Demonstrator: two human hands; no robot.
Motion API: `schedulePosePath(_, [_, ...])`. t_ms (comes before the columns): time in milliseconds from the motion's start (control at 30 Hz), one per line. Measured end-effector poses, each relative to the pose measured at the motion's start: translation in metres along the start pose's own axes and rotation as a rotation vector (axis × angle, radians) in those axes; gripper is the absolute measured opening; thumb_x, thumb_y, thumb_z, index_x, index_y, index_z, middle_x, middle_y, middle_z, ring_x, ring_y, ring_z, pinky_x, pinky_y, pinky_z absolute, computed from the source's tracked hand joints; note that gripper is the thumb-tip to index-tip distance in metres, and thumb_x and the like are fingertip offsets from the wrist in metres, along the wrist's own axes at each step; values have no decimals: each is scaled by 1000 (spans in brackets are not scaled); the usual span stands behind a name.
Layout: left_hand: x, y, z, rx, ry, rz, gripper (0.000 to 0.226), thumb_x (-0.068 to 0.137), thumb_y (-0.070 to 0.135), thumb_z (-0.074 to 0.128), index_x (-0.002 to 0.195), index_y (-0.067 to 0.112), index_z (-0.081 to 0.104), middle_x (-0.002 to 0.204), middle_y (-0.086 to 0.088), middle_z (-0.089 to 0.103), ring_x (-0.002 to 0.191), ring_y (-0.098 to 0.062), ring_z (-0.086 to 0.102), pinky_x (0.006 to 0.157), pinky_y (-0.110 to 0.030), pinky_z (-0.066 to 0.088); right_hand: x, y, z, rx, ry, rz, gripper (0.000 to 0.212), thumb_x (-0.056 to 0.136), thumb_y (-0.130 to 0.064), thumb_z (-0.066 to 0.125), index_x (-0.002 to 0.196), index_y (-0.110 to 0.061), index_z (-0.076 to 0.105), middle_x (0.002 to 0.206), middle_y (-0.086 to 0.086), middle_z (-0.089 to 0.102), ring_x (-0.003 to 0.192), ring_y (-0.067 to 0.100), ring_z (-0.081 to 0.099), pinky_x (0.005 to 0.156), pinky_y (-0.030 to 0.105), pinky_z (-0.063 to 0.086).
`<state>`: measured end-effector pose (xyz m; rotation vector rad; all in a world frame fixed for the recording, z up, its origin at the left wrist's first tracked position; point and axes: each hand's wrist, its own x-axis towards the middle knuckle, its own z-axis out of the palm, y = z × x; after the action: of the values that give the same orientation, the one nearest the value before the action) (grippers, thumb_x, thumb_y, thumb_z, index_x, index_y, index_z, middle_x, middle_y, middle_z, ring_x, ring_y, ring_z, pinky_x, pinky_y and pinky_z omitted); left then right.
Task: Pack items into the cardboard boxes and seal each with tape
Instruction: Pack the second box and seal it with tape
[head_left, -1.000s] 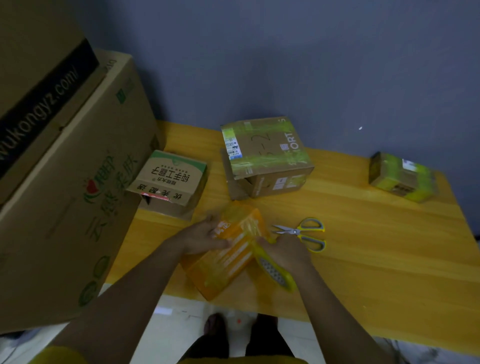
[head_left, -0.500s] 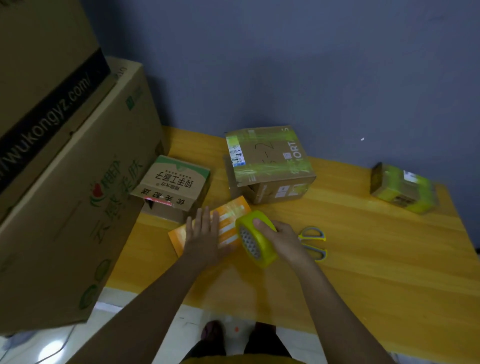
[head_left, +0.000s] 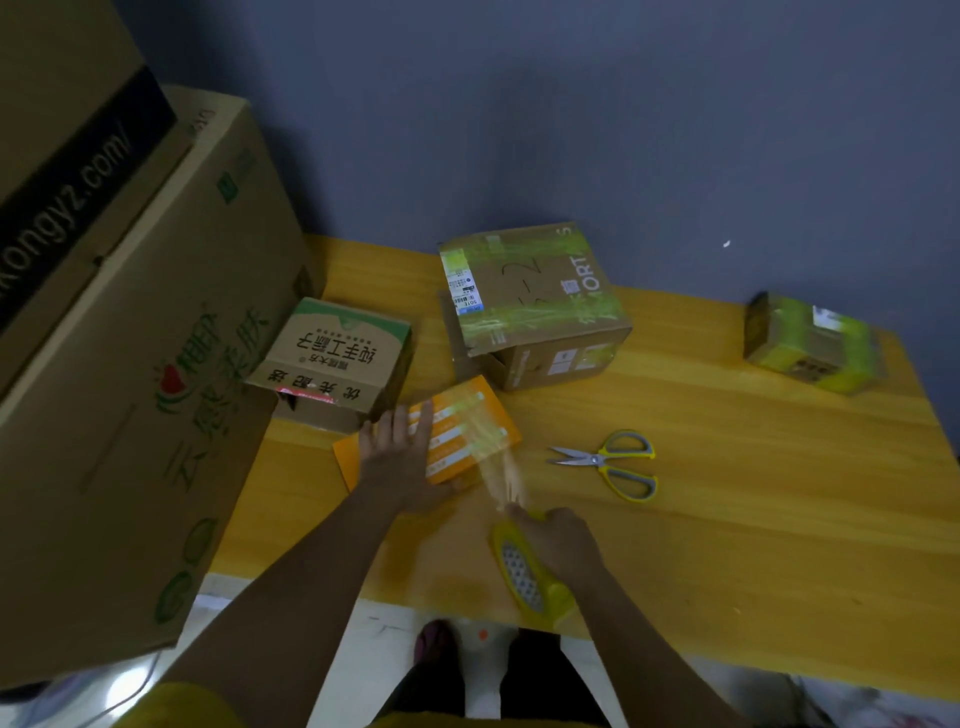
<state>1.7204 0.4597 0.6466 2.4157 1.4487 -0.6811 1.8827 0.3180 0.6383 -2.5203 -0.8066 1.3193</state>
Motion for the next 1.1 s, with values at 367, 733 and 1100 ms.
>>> schedulePosePath(367, [-1, -24, -23, -468, -246, 169, 104, 76, 76, 53, 154, 29, 2, 161, -1, 12, 146, -24, 16, 116, -39, 22, -9, -32, -32, -116, -24, -30, 58, 87, -68, 47, 65, -14, 44, 64, 1, 41, 57, 16, 45, 53, 31, 32])
schedulePosePath(733, [-15, 3, -17, -108, 330, 55, 43, 99, 27, 46, 138, 12, 36, 140, -14, 37, 130, -34, 35, 103, -42, 36, -38, -48, -61, 443, -171, -485, 9, 88, -24, 68, 95, -20, 71, 90, 0, 72, 73, 5, 67, 60, 18, 49])
schedulePosePath(1100, [-7, 2, 5, 84, 178, 0, 100, 83, 79, 27, 150, 21, -18, 157, -27, -4, 146, -40, 5, 115, -46, 16, -41, -54, -36, 395, 196, -469, 53, 82, -65, 59, 67, -14, 62, 65, 8, 61, 62, 16, 57, 59, 32, 37])
